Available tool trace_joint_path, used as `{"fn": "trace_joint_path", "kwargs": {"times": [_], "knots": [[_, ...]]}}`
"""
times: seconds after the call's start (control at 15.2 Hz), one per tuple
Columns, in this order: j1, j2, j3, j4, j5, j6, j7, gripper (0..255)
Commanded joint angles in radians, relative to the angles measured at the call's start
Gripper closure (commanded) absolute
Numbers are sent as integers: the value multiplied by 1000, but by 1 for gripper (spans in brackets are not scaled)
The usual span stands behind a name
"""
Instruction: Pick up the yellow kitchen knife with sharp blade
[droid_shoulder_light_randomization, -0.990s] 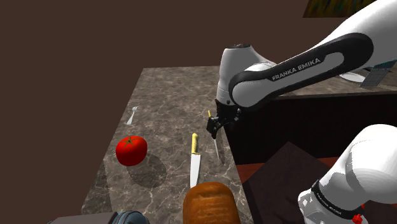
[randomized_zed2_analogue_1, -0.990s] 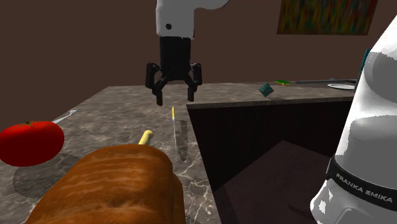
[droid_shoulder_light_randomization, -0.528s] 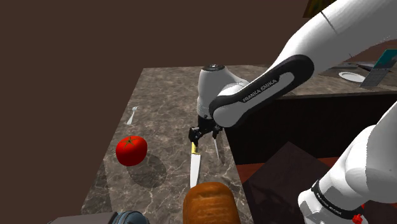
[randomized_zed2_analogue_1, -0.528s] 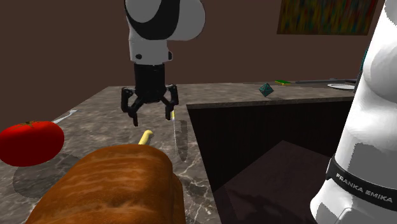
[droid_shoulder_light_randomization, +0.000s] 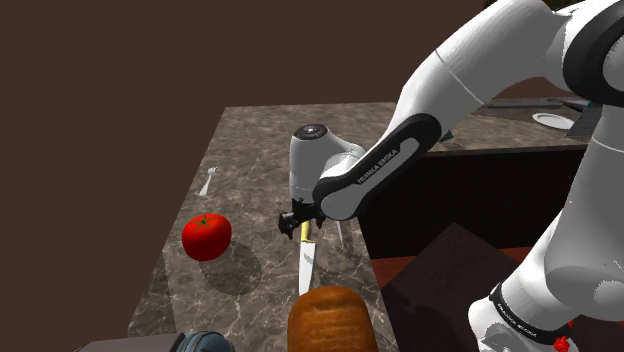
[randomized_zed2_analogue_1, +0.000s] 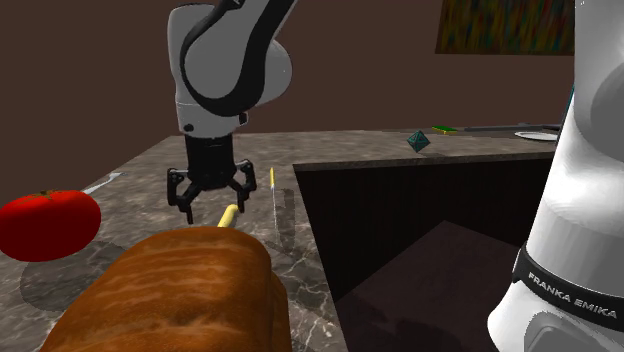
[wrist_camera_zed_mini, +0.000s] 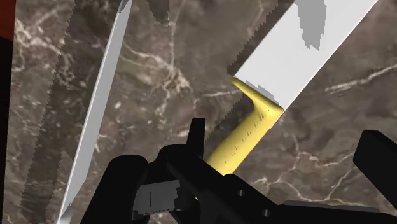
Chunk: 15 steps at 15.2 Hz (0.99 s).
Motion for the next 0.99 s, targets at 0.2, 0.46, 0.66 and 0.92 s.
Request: {"fn": "trace_joint_path", "kwargs": {"times": [0.2,0.46,0.66,0.92], "knots": [[20,72,-27,3,-57,63,43,0],[21,71,-28,1,-57,65,44,255],[21,71,-28,1,-58,65,44,255],[21,71,-28,1,-58,65,44,255]]}}
